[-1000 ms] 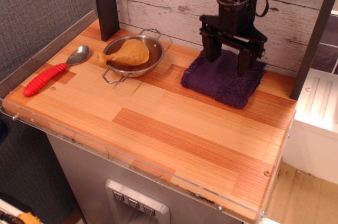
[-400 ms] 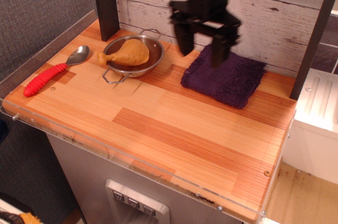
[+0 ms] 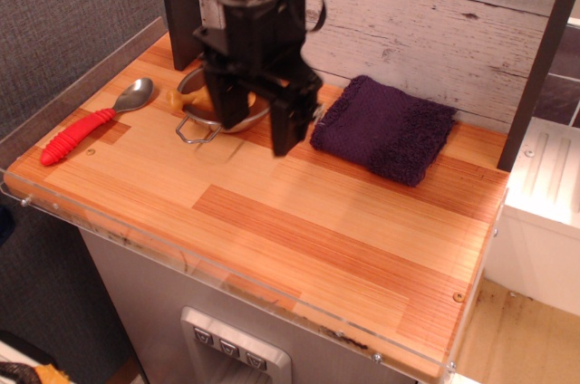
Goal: Pull the dark rectangle to the other side of the table.
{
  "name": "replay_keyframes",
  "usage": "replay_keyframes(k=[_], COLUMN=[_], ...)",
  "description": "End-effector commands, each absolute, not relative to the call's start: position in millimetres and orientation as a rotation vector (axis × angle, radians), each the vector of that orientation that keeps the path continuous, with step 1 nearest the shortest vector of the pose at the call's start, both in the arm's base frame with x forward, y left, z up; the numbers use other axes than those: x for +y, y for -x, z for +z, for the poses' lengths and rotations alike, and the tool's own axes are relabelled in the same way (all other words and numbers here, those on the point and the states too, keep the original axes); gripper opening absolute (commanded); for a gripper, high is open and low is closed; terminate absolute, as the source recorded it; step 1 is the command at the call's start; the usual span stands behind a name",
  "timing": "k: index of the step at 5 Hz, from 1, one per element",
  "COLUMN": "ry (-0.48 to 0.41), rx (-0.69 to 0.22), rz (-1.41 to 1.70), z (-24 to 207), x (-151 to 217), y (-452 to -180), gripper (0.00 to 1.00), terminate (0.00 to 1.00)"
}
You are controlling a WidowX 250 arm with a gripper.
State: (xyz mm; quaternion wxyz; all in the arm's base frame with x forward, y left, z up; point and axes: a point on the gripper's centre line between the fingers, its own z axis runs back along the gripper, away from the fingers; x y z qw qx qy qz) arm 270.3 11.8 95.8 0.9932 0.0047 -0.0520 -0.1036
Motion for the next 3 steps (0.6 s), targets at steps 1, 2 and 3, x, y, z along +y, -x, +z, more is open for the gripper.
replay_keyframes(k=[1,2,3], ry=[-0.001,-0.001,-0.001], rx=[-0.159,-0.159,-0.159], rz=[-0.188,-0.188,-0.188], z=[103.5,103.5,103.5], x=[26.0,26.0,26.0], y=[-263.1,-263.1,-263.1], gripper=[1.00,1.00,1.00], terminate=[0.00,0.00,1.00])
